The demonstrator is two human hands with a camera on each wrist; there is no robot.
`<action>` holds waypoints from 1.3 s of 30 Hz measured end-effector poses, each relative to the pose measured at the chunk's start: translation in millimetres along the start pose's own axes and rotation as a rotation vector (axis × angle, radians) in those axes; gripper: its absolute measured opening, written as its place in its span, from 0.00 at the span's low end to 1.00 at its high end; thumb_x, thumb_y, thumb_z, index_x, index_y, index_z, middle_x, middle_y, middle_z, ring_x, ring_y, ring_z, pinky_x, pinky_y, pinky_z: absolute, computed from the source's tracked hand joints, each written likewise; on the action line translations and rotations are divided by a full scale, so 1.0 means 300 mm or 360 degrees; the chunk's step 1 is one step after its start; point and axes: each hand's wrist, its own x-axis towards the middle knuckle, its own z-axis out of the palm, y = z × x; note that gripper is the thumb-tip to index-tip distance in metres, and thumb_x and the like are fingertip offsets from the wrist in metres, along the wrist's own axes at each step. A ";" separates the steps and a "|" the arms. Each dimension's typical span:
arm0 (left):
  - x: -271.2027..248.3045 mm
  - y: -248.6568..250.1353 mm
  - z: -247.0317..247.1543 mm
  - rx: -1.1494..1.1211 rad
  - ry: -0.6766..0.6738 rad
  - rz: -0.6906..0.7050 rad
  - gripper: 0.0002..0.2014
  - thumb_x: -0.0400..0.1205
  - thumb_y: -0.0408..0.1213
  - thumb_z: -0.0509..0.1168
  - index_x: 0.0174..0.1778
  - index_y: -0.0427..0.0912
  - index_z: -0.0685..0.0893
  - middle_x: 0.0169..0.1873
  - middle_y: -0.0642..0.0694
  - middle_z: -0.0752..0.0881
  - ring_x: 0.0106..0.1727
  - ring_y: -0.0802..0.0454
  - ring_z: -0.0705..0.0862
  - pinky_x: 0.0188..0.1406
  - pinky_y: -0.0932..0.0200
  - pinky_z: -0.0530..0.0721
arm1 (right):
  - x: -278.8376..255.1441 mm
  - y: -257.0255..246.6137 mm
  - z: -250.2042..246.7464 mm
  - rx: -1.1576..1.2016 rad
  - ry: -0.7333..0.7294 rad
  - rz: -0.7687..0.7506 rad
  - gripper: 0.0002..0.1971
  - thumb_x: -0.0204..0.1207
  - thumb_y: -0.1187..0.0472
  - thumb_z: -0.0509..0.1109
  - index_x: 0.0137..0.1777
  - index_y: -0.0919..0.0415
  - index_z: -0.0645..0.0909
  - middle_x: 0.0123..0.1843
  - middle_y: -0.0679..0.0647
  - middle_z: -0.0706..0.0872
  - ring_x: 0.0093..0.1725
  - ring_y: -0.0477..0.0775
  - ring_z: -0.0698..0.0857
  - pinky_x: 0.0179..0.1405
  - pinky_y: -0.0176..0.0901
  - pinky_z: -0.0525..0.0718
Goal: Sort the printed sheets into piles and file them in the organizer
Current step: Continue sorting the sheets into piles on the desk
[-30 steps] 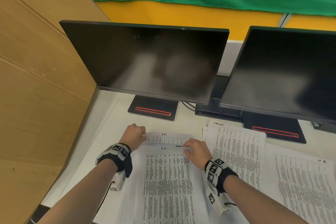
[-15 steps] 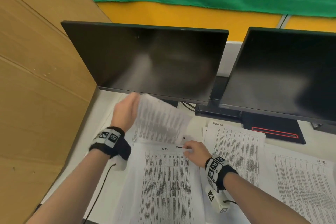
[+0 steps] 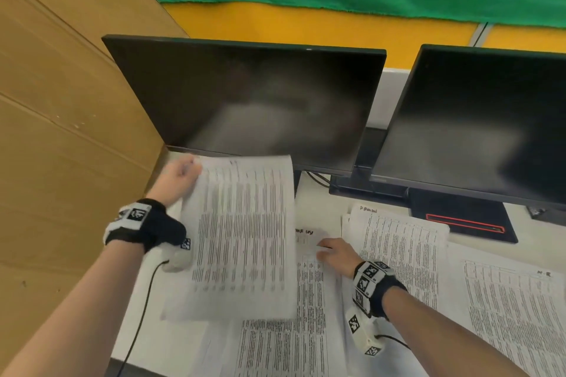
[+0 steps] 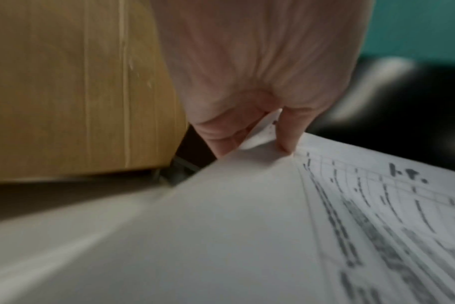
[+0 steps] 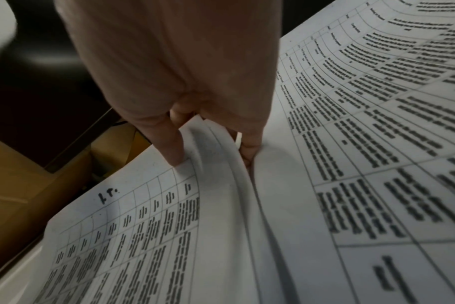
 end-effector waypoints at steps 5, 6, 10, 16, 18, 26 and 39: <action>-0.132 -0.130 0.291 0.0360 -0.0286 -0.0040 0.08 0.83 0.34 0.60 0.38 0.48 0.77 0.35 0.47 0.83 0.39 0.50 0.79 0.37 0.60 0.67 | 0.026 0.025 0.005 0.0080 0.0047 -0.0009 0.13 0.77 0.64 0.64 0.59 0.63 0.85 0.62 0.58 0.86 0.65 0.58 0.81 0.67 0.44 0.74; -0.169 -0.152 0.349 0.0358 -0.0284 -0.0026 0.08 0.83 0.33 0.60 0.40 0.48 0.78 0.37 0.47 0.84 0.40 0.50 0.80 0.37 0.60 0.66 | 0.032 0.033 0.006 0.0119 0.0043 0.0009 0.12 0.78 0.63 0.64 0.55 0.61 0.86 0.59 0.57 0.87 0.63 0.57 0.82 0.66 0.45 0.75; -0.261 -0.216 0.472 0.0264 -0.0251 -0.0130 0.06 0.85 0.36 0.58 0.44 0.47 0.79 0.36 0.49 0.83 0.37 0.51 0.79 0.30 0.68 0.68 | 0.027 0.015 -0.005 0.0261 -0.0042 0.0108 0.16 0.83 0.57 0.57 0.52 0.63 0.85 0.60 0.59 0.85 0.64 0.60 0.81 0.69 0.48 0.74; -0.255 -0.231 0.487 0.0285 -0.0295 -0.0123 0.07 0.84 0.38 0.59 0.41 0.49 0.79 0.37 0.49 0.85 0.38 0.49 0.81 0.35 0.59 0.72 | -0.018 -0.014 -0.011 0.0004 -0.0041 -0.0057 0.23 0.75 0.42 0.68 0.60 0.59 0.83 0.58 0.48 0.82 0.63 0.54 0.80 0.66 0.44 0.74; -0.238 -0.220 0.487 0.0266 -0.0224 -0.0122 0.09 0.84 0.41 0.59 0.41 0.45 0.82 0.41 0.46 0.83 0.42 0.48 0.81 0.42 0.58 0.73 | -0.029 -0.008 0.007 -0.0239 0.0083 -0.0212 0.13 0.75 0.55 0.71 0.56 0.59 0.85 0.51 0.50 0.85 0.56 0.54 0.84 0.53 0.39 0.80; -0.123 -0.181 0.475 0.0972 -0.0299 -0.0161 0.17 0.83 0.33 0.53 0.65 0.52 0.78 0.63 0.45 0.75 0.63 0.42 0.73 0.58 0.45 0.76 | -0.061 0.010 0.053 -0.0833 0.0284 -0.0739 0.12 0.81 0.62 0.61 0.55 0.60 0.86 0.52 0.52 0.86 0.51 0.52 0.83 0.56 0.44 0.80; -0.103 -0.138 0.409 0.0951 -0.0448 0.0240 0.08 0.78 0.36 0.65 0.34 0.45 0.74 0.31 0.53 0.76 0.35 0.49 0.74 0.34 0.61 0.64 | -0.050 0.012 0.077 -0.0768 0.0381 -0.0746 0.13 0.81 0.65 0.59 0.58 0.60 0.84 0.54 0.54 0.84 0.50 0.55 0.84 0.51 0.40 0.76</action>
